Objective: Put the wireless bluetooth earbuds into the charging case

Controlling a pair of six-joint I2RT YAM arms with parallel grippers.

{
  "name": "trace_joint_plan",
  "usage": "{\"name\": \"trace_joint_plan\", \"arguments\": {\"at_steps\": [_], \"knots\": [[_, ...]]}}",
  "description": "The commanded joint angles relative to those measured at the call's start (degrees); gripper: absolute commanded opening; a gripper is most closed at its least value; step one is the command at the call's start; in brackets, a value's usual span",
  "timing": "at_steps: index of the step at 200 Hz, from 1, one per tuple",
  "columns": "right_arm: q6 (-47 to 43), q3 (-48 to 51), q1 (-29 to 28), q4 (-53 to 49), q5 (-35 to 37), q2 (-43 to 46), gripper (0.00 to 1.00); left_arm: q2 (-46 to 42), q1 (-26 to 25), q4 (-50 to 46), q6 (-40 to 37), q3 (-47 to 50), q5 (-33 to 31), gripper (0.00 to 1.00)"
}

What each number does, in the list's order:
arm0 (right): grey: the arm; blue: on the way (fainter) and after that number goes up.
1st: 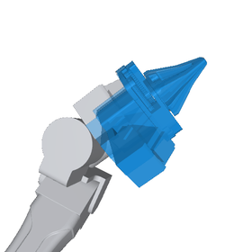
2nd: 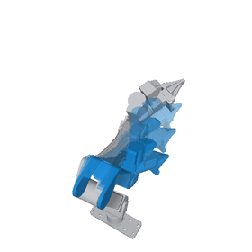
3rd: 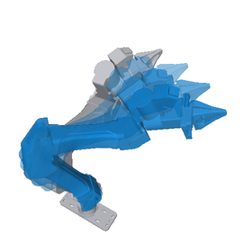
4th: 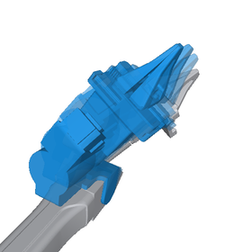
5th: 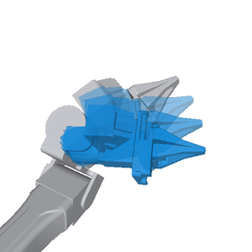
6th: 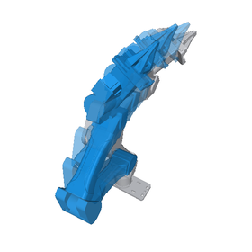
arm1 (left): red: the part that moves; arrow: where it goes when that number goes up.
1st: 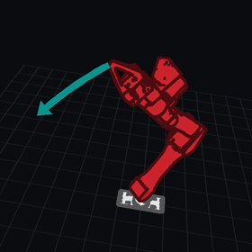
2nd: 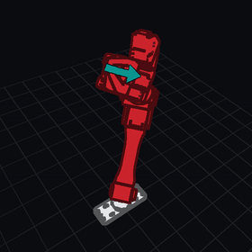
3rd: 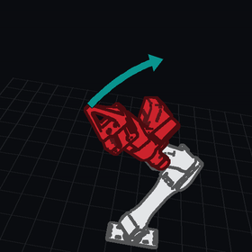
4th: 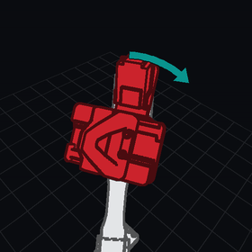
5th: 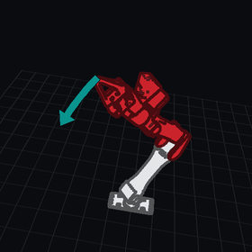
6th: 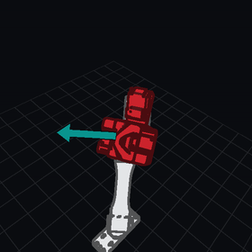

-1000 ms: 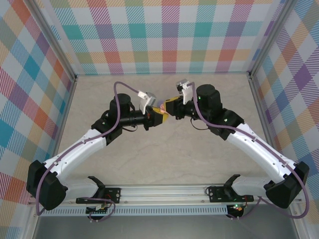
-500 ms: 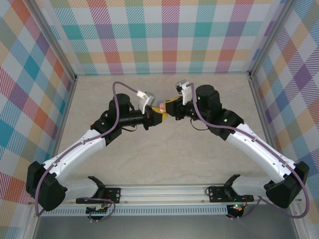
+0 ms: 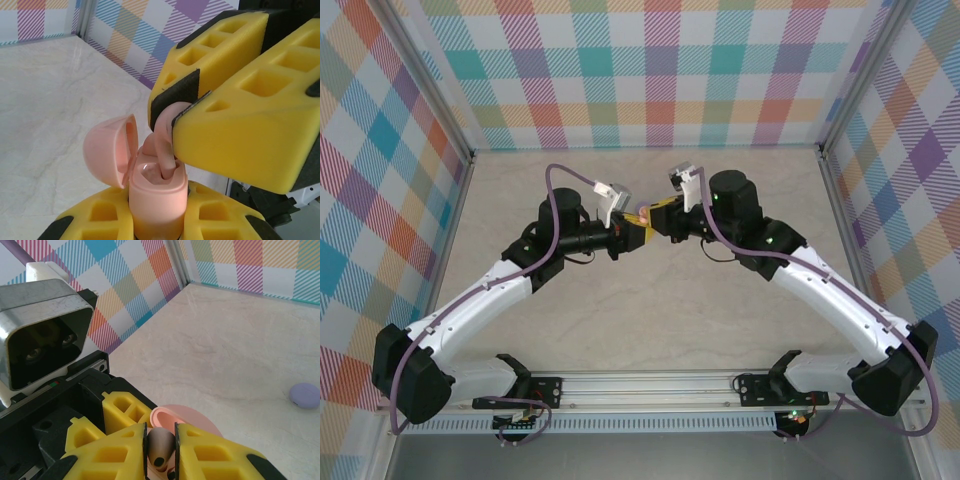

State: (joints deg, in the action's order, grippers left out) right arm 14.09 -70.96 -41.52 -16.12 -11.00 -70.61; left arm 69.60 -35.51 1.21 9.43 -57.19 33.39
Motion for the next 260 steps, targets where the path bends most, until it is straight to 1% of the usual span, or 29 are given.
{"name": "trace_joint_plan", "arguments": {"at_steps": [1, 44, 89, 116, 135, 149, 180, 191, 228, 249, 260], "knots": [[-0.95, -2.07, -0.43, -1.58, -1.43, -0.83, 0.19, -1.62, -0.79, 1.2, 0.32, -2.05, -0.06, 0.02], [-0.96, -2.92, -0.57, -2.96, -2.2, -1.29, 0.22, -1.89, -0.78, 1.29, 0.32, -1.93, -1.04, 0.02], [-0.55, -3.35, -0.58, -3.96, -3.28, -1.42, 0.26, -2.02, -0.77, 1.75, 0.28, -1.65, -0.43, 0.02], [-0.32, -3.88, -0.58, -4.4, -3.5, -1.49, 0.32, -2.26, -0.79, 2.01, 0.14, -1.37, -0.25, 0.02], [-0.11, -4.26, -0.58, -4.31, -3.66, -1.48, 0.34, -2.14, -0.78, 1.95, 0.06, -1.35, -0.08, 0.02], [0.14, -4.58, -0.58, -4.37, -3.52, -1.39, 0.38, -2.12, -0.74, 2.04, 0.06, -1.26, 0.15, 0.02], [0.85, -5.13, -0.54, -4.39, -2.97, -1.29, 0.39, -2.18, -0.76, 2.04, -0.03, -1.09, 0.19, 0.02], [1.16, -5.34, -0.57, -4.64, -2.35, -1.33, 0.41, -2.14, -0.75, 2.19, -0.03, -1.0, 0.1, 0.02], [1.84, -6.36, -0.54, -5.48, -1.27, -1.64, 0.42, -2.15, -0.76, 2.4, 0.06, -1.09, 0.23, 0.02], [2.75, -6.91, -0.57, -6.62, 2.38, -1.31, 0.44, -2.25, -0.76, 2.43, -0.04, -1.02, -0.19, 0.02], [3.67, -7.08, -0.57, -7.46, 5.51, -0.69, 0.44, -2.36, -0.79, 2.32, -0.09, -1.0, -0.48, 0.01]]}}
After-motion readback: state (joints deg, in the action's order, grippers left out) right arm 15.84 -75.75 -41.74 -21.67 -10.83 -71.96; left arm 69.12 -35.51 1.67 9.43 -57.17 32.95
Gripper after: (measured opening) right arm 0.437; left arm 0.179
